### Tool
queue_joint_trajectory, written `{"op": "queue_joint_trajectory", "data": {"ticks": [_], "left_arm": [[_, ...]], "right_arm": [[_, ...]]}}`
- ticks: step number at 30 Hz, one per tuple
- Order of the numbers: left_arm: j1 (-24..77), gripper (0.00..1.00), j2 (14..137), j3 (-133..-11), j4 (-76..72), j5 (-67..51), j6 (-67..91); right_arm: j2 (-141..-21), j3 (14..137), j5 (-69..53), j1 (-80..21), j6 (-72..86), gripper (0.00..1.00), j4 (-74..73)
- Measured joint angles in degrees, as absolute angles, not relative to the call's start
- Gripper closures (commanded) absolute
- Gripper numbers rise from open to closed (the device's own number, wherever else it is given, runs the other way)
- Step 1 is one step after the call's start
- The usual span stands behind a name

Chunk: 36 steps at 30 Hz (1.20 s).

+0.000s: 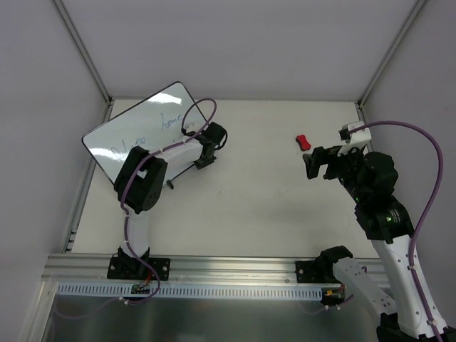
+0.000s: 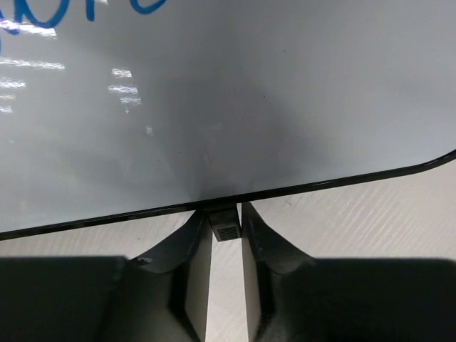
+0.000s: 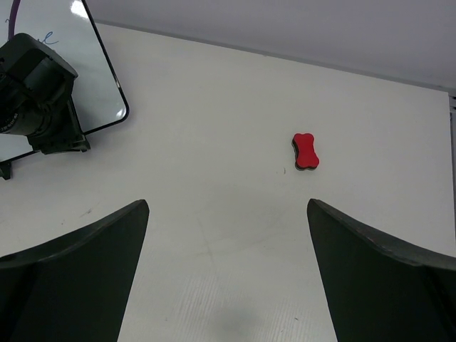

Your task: Erase the whiteboard

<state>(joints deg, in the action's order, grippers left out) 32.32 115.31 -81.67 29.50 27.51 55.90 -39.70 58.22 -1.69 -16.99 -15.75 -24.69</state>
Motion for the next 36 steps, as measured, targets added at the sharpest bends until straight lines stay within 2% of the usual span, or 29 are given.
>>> {"op": "queue_joint_trajectory", "data": {"ticks": [2, 5, 13, 29, 33, 34, 36], "left_arm": [[32.32, 0.93, 115.39, -81.73, 29.56, 27.44, 56.34], [32.51, 1.0, 115.79, -81.93, 29.8, 27.51, 56.4], [36.05, 1.0, 117.43, -83.72, 30.83, 28.88, 56.66], [56.01, 1.0, 123.63, -92.25, 31.31, 28.8, 57.89], [57.71, 0.82, 123.87, -92.75, 31.24, 27.53, 57.91], [57.84, 0.7, 123.9, -92.75, 31.2, 27.35, 57.91], [57.93, 0.59, 123.9, -92.75, 30.96, 25.58, 58.06]], "right_arm": [[-39.66, 58.22, -1.69, -17.15, -15.77, 0.01, -24.69], [-39.66, 58.22, -1.65, -17.21, -15.84, 0.01, -24.69], [-39.33, 58.19, -1.28, -17.56, -16.16, 0.01, -24.69], [-38.22, 57.63, -1.32, -18.02, -16.6, 0.01, -24.64], [-37.87, 56.73, -1.32, -18.04, -16.6, 0.01, -24.67], [-37.85, 56.53, -1.32, -18.04, -16.6, 0.01, -24.67], [-37.85, 56.34, -1.3, -18.04, -16.6, 0.01, -24.69]]}}
